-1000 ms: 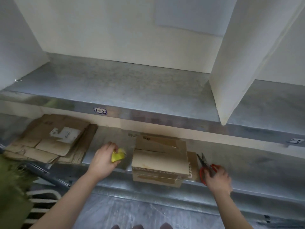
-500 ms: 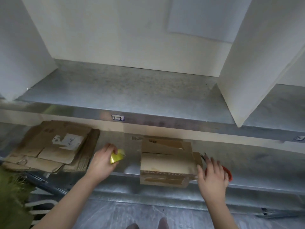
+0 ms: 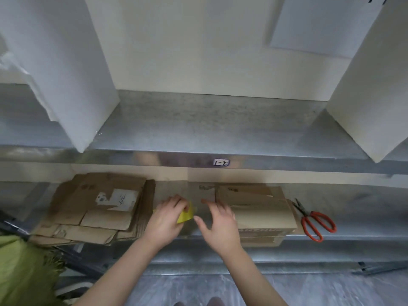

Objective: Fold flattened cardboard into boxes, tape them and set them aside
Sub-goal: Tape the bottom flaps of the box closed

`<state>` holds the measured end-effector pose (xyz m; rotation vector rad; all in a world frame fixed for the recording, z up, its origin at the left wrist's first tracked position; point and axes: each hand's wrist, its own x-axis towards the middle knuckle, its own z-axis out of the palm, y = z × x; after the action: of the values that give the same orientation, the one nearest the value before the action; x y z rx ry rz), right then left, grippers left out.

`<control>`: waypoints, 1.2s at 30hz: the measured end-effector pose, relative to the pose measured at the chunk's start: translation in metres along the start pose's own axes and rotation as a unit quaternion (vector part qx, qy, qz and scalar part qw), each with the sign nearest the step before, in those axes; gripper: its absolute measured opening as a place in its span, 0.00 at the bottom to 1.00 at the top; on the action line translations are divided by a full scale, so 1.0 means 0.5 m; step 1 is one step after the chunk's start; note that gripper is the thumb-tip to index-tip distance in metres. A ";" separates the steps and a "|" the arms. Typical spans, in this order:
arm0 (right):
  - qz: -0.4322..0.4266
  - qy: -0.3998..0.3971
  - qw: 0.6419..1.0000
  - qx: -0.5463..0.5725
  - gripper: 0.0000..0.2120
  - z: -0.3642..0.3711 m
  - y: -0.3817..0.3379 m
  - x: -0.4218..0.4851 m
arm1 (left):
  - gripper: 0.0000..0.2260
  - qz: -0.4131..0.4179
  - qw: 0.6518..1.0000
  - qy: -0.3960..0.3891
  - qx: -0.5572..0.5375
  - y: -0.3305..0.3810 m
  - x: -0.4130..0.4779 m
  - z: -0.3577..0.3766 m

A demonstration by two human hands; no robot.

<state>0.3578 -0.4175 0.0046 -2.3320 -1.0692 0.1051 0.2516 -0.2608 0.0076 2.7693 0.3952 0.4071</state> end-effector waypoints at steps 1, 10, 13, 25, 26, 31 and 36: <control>0.019 -0.026 0.999 0.042 0.26 0.010 -0.012 0.006 | 0.18 0.007 1.000 -0.006 0.004 -0.004 -0.004 0.000; 0.104 -0.073 0.971 0.203 0.07 0.056 -0.045 0.039 | 0.21 0.052 0.998 -0.044 0.004 -0.054 -0.022 0.009; 0.126 -0.069 0.963 0.230 0.08 0.072 -0.042 0.047 | 0.27 0.026 0.993 -0.093 -0.066 -0.073 -0.028 0.013; 0.102 -0.066 0.972 0.202 0.06 0.098 -0.021 0.062 | 0.35 -0.076 0.981 -0.101 -0.149 -0.134 0.009 0.014; 0.091 -0.059 0.974 0.196 0.07 0.098 -0.024 0.057 | 0.35 -0.069 0.985 -0.089 -0.127 -0.139 0.018 0.017; 0.140 -0.008 0.964 0.226 0.13 0.114 -0.027 0.037 | 0.34 -0.075 0.991 -0.088 -0.071 -0.126 0.034 0.047; 0.268 -0.027 0.927 0.260 0.07 0.164 -0.006 0.029 | 0.38 -0.062 0.989 -0.128 -0.025 -0.128 -0.002 0.103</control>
<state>0.3417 -0.3676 -0.0601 -2.0612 -0.3308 0.5884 0.2530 -0.2163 -0.0615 2.6835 0.4811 0.0292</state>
